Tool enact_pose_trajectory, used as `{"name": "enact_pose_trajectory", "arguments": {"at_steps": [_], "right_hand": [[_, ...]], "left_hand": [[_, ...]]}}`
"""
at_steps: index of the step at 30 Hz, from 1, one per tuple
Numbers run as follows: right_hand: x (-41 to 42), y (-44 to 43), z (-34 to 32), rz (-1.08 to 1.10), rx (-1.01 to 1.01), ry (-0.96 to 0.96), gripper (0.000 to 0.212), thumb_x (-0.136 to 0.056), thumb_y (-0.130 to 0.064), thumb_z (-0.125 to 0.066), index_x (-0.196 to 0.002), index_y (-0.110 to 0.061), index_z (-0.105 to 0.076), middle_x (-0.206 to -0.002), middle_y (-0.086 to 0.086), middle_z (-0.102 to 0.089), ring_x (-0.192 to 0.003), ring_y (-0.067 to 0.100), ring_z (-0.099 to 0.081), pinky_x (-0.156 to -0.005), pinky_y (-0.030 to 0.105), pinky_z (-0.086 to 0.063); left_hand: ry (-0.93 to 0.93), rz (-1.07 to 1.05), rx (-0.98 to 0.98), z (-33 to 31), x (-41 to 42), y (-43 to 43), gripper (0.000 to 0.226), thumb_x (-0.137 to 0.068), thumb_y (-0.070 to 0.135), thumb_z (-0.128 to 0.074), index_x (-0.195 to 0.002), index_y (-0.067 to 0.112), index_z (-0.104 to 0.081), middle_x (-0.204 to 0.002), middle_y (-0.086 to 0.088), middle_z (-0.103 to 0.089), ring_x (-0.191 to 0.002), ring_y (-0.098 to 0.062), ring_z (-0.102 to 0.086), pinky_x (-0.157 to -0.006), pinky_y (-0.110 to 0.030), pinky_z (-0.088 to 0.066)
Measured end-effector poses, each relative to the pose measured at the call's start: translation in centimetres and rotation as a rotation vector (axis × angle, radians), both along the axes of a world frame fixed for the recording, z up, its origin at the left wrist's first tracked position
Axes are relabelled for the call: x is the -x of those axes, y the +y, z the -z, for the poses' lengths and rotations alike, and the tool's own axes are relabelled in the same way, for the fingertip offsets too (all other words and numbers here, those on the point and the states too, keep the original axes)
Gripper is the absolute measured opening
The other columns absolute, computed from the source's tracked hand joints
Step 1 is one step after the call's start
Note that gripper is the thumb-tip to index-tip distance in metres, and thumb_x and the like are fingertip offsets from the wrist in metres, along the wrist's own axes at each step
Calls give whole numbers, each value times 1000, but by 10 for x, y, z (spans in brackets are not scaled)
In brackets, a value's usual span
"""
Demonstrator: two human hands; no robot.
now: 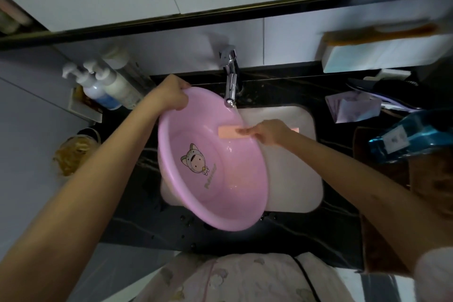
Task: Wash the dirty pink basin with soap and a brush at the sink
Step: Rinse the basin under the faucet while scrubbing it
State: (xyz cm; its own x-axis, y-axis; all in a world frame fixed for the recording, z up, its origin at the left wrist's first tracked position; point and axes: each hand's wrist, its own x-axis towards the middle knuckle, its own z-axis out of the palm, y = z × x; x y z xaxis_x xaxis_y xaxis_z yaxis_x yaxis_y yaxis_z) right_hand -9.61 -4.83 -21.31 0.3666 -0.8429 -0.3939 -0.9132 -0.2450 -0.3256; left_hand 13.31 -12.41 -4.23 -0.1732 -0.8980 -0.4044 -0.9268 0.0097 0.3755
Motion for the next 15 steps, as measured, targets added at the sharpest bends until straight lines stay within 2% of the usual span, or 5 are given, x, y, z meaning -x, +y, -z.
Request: {"name": "enact_pose_trajectory", "arguments": {"at_steps": [4, 6, 9, 13, 15], "right_hand": [[3, -3, 11, -8, -515, -175, 24, -96, -28, -54, -115, -34, -66, -105, -5, -60, -87, 14, -53, -69, 19, -38], [5, -15, 5, -71, -596, -152, 39, -92, -13, -56, -123, -38, -61, -108, -6, -59, -80, 12, -50, -72, 24, -46], [2, -34, -17, -113, -325, -14, 32, -96, -27, -50, -124, -39, -59, -116, -15, -58, -102, 13, -56, -89, 28, -44], [-8, -52, -47, -237, 304, 199, 33, -100, -24, -38, -125, -35, -58, -105, -2, -67, -91, 20, -63, -65, 28, -40], [-6, -48, -44, -282, 366, 241, 37, -100, -21, -38, -127, -38, -55, -99, 0, -66, -82, 20, -62, -60, 29, -37]], "left_hand": [[-5, -12, -6, 2, 0, -1, 60, -66, -15, -45, -117, 8, -65, -102, -15, -66, -89, -27, -60, -70, -29, -46], [-15, -18, -8, 3, 0, -2, 61, -66, -14, -45, -118, 9, -65, -105, -15, -66, -93, -29, -61, -71, -30, -48], [-25, -3, -24, 3, 1, -1, 59, -65, -15, -44, -115, 9, -66, -99, -15, -66, -88, -29, -61, -67, -28, -46], [-32, 20, -24, 0, 1, -2, 55, -64, -15, -44, -109, 6, -68, -86, -12, -64, -81, -26, -60, -63, -26, -43], [-42, 21, -15, 1, 1, -2, 55, -64, -13, -44, -110, 6, -68, -89, -13, -65, -84, -29, -62, -63, -26, -43]]}}
